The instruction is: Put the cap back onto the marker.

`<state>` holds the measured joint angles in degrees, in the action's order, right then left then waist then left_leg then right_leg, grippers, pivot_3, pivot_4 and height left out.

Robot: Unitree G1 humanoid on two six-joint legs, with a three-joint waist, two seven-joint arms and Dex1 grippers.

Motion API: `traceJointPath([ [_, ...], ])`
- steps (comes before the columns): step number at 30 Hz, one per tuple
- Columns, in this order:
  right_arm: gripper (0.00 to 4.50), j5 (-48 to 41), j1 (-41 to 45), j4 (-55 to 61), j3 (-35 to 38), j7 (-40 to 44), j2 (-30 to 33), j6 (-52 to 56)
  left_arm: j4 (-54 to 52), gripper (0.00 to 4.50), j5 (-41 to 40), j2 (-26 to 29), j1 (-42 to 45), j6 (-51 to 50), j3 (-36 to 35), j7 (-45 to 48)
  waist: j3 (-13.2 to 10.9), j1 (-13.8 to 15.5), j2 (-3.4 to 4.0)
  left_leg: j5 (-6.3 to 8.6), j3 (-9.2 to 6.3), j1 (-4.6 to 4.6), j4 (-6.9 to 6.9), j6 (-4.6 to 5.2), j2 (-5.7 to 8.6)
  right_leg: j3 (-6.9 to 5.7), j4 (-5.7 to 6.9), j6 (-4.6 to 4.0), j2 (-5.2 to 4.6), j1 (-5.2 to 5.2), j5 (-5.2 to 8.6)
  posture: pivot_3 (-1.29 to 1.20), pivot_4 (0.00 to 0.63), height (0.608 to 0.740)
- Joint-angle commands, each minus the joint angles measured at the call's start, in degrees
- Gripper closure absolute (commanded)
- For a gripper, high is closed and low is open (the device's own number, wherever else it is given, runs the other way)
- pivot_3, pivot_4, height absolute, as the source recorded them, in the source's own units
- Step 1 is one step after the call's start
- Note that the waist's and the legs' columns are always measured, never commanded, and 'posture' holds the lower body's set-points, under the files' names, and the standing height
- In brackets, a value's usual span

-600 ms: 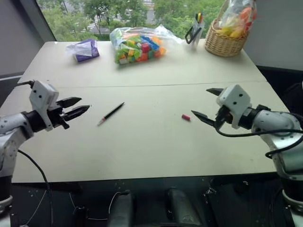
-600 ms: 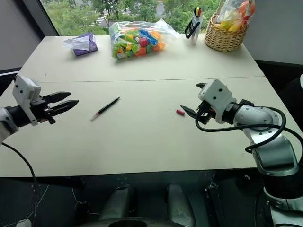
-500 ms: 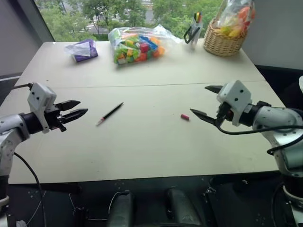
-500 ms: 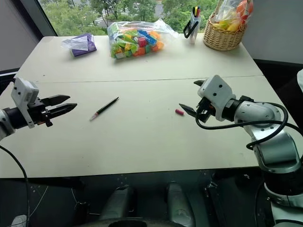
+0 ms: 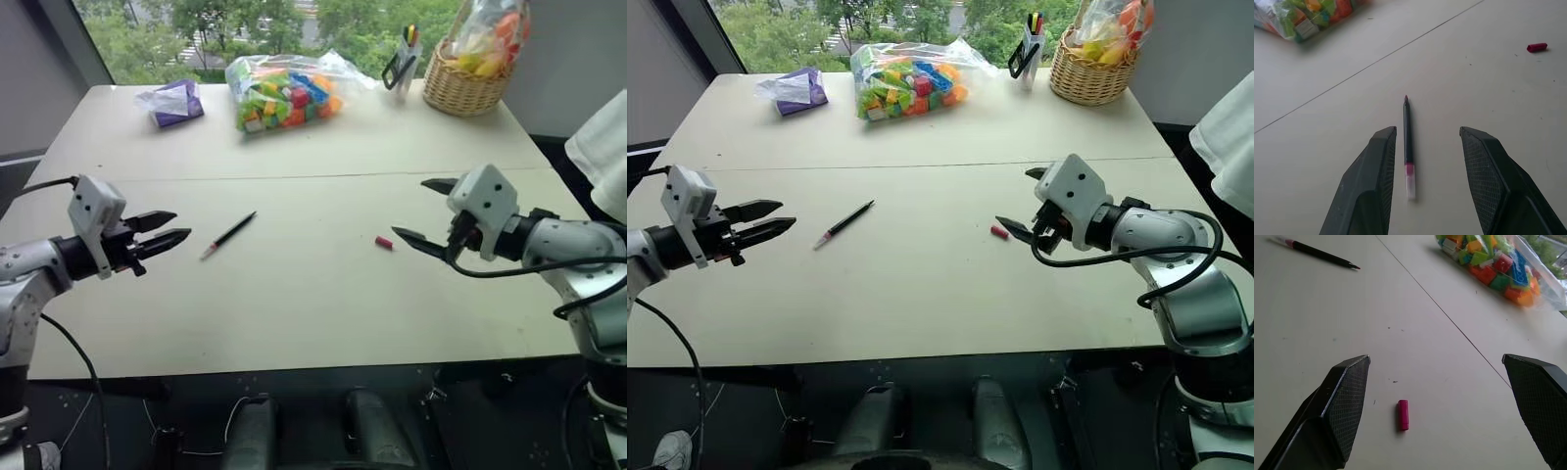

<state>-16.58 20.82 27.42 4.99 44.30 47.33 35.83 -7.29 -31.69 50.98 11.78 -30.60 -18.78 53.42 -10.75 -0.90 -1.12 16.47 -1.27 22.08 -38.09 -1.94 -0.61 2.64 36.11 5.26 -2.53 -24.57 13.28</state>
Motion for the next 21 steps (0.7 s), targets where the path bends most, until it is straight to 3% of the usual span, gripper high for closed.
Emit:
traceJointPath([
  [1,0.05,0.2,-1.1,2.3,1.2,0.8,1.9,-1.4,-2.0,2.36,0.3,-0.5,0.6,1.1,-0.2,-0.7,0.0,0.0,0.0,0.0,0.0,0.0,0.0,0.0,0.0,0.0,0.0,0.0,0.0,0.0,0.0,0.0,0.15,0.74],
  [14,0.05,-1.2,-3.6,4.2,2.2,-0.8,1.3,0.4,0.7,2.36,2.8,-1.8,2.4,2.4,3.0,-0.5,0.0,0.0,-0.01,0.0,0.0,0.0,-0.02,0.0,0.0,0.0,0.01,0.15,0.01,0.0,-0.08,0.0,0.15,0.74],
  [21,0.05,-0.9,-7.0,6.5,1.4,-3.4,-0.5,1.4,10.4,2.36,8.7,-7.9,6.7,8.1,8.7,-3.2,0.0,0.3,-0.04,0.0,-0.03,0.03,-0.08,0.0,0.04,-0.02,0.02,0.16,0.0,0.02,-0.09,0.0,0.15,0.74],
])
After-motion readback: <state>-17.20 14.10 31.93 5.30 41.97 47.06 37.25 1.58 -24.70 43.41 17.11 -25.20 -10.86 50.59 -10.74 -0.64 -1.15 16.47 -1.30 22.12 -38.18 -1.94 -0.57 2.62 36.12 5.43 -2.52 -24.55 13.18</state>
